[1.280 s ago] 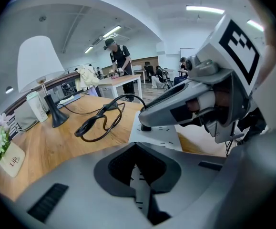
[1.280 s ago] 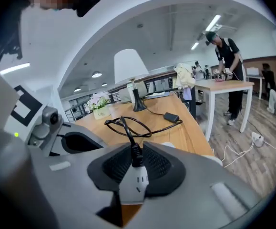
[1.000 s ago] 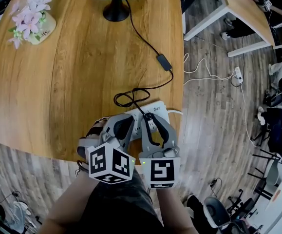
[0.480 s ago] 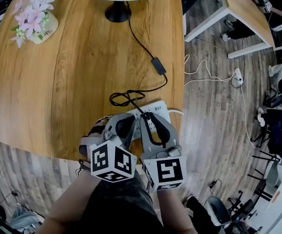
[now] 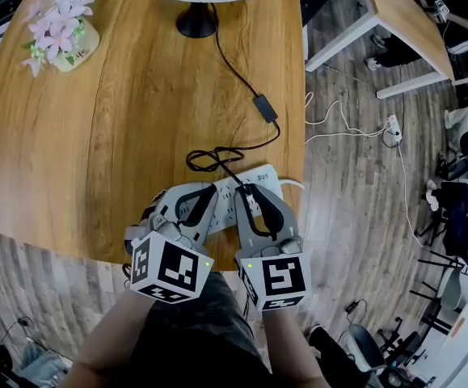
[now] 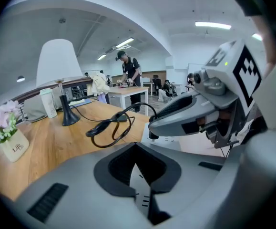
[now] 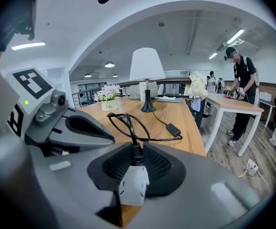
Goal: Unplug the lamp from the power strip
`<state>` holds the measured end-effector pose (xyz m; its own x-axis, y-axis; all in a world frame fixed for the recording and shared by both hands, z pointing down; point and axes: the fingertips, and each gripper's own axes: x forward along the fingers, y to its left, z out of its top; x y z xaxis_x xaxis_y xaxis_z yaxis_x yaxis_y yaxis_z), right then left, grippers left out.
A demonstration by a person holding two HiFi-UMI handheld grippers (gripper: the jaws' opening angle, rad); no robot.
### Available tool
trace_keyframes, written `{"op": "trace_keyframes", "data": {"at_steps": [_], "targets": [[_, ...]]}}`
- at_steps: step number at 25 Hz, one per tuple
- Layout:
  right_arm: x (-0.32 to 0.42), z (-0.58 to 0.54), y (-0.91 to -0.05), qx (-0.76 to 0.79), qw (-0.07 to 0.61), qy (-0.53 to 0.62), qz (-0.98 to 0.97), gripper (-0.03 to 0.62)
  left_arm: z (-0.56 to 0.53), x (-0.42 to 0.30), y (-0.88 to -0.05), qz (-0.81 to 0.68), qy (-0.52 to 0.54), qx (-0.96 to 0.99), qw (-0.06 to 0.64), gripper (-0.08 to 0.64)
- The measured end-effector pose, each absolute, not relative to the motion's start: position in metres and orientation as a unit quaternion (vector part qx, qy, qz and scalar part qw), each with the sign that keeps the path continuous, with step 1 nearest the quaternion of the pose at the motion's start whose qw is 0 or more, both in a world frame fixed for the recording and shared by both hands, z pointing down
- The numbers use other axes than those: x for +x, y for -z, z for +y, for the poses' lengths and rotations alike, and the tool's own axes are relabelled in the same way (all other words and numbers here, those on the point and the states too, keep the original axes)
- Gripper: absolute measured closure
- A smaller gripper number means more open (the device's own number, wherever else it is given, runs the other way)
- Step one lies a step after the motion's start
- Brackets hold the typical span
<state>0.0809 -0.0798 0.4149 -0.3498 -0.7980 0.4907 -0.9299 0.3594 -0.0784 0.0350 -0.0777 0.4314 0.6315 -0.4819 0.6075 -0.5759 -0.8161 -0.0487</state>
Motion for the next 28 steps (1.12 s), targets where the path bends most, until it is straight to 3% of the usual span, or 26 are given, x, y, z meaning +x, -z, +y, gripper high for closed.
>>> {"op": "trace_keyframes", "data": {"at_steps": [7, 16, 28], "targets": [[0.066, -0.101, -0.413, 0.526, 0.218, -0.138, -0.810, 0.509, -0.094, 0.001, -0.405, -0.343, -0.206, 0.906, 0.140, 0.565], [0.050, -0.120, -0.421, 0.504, 0.257, -0.127, -0.815, 0.506, -0.103, -0.027, -0.397, -0.376, -0.201, 0.894, 0.137, 0.565], [0.045, -0.124, -0.418, 0.500, 0.254, -0.122, -0.818, 0.506, -0.106, -0.039, -0.394, -0.391, -0.198, 0.887, 0.147, 0.565]]}}
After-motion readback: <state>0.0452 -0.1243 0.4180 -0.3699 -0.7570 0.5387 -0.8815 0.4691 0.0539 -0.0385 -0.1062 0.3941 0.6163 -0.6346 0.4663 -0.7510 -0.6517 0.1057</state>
